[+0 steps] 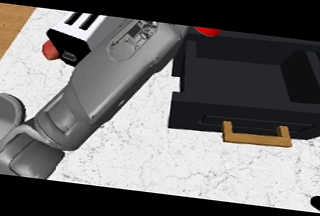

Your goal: Pick up the can, place it into the drawer and close the drawer

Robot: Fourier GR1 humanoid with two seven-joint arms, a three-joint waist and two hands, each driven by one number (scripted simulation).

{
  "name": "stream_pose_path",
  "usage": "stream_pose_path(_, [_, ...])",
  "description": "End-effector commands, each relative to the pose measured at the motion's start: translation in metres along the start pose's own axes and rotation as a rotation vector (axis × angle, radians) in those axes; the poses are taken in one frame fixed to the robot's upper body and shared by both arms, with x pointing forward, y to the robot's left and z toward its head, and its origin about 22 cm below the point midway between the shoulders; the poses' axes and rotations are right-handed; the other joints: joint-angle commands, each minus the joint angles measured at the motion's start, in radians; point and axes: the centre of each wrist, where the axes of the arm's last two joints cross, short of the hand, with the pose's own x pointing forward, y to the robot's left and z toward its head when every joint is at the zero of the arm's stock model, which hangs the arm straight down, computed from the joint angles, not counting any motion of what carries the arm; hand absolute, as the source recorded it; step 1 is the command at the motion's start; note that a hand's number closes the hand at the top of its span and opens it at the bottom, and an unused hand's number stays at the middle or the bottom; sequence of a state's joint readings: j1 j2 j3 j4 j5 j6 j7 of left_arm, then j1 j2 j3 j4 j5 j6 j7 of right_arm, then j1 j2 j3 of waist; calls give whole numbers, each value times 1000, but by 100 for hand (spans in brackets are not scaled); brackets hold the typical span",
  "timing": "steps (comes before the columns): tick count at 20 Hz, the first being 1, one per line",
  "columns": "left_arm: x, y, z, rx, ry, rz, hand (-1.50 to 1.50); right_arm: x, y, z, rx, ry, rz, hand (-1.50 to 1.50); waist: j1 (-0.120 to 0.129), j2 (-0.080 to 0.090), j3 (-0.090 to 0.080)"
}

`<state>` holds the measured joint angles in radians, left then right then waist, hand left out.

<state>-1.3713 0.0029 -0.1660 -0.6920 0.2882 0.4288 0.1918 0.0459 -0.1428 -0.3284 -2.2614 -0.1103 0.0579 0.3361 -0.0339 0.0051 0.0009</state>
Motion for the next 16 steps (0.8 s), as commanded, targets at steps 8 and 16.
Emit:
stream_pose_path(8, [29, -24, -16, 53, 43, -77, 150, 9, 9, -11, 59, -7, -18, -150, -43, 12, 2])
stream_pose_path(16, [23, -26, -18, 137, 11, -116, -150, 6, 10, -18, 46, -8, -8, -150, -52, 17, 2])
